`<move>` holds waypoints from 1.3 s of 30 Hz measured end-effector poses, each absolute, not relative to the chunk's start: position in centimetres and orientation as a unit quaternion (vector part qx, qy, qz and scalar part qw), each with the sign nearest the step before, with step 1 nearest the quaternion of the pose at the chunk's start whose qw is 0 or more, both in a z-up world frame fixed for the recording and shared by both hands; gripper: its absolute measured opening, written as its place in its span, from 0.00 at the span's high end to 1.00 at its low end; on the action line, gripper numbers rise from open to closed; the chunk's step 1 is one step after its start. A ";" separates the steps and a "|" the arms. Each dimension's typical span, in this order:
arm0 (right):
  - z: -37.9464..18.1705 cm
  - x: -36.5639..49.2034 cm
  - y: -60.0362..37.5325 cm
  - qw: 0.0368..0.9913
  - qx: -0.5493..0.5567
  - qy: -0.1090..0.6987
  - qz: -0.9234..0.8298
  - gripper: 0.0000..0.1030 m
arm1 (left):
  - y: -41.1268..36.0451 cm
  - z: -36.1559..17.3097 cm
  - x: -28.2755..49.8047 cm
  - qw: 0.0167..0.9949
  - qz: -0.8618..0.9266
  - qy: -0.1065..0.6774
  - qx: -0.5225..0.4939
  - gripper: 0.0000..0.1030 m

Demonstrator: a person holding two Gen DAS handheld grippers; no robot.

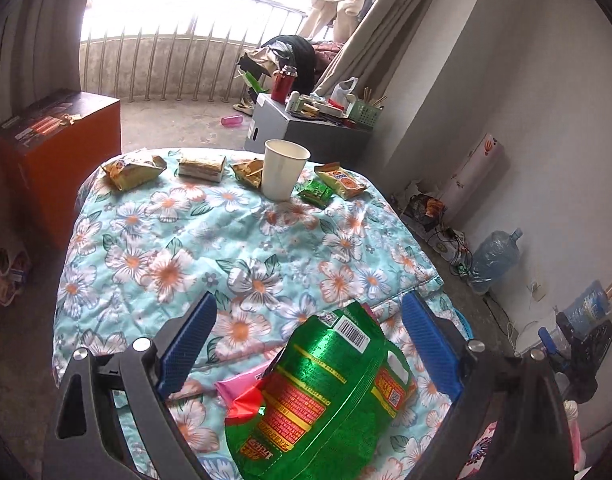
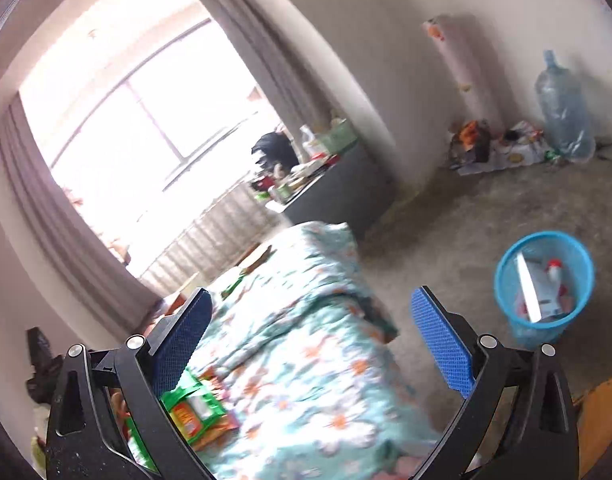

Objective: Collect trash
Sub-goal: 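Grasp a green chip bag with the right tool while the left tool grasps another green bag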

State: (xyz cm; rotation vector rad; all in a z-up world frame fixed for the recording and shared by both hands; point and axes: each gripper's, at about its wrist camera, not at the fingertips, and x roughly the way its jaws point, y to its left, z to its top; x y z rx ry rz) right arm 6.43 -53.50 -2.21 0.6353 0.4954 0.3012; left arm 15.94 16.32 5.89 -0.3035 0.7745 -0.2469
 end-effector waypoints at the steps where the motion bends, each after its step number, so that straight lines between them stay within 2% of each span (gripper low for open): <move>1: -2.3 6.6 -51.6 0.897 0.315 0.253 0.180 0.08 | 17.0 5.2 15.6 0.904 -0.117 0.379 -0.157 0.12; 3: -3.2 7.1 -47.5 0.863 0.328 0.291 0.252 0.14 | 18.0 3.6 15.3 0.895 -0.121 0.389 -0.180 0.12; 8: -6.5 7.3 -37.0 0.793 0.324 0.398 0.328 0.42 | 19.2 0.3 15.2 0.872 -0.134 0.414 -0.224 0.14; 11: -8.2 8.0 -33.7 0.775 0.312 0.439 0.329 0.51 | 19.2 -1.3 15.4 0.862 -0.134 0.438 -0.219 0.18; 16: -9.6 8.6 -31.3 0.764 0.298 0.470 0.326 0.55 | 18.9 -3.1 15.4 0.842 -0.150 0.471 -0.218 0.23; 27: -10.6 8.8 -28.1 0.724 0.321 0.497 0.356 0.61 | 18.5 -4.9 15.5 0.817 -0.178 0.495 -0.239 0.24; 32: -11.5 9.2 -26.7 0.703 0.344 0.510 0.357 0.77 | 17.6 -6.3 15.5 0.803 -0.176 0.522 -0.230 0.24; 36: -11.8 9.7 -27.5 0.674 0.395 0.506 0.366 0.78 | 17.8 -6.3 15.2 0.799 -0.190 0.516 -0.242 0.25; 39: -11.0 9.5 -27.4 0.684 0.386 0.500 0.366 0.73 | 17.8 -5.9 15.0 0.799 -0.201 0.510 -0.247 0.25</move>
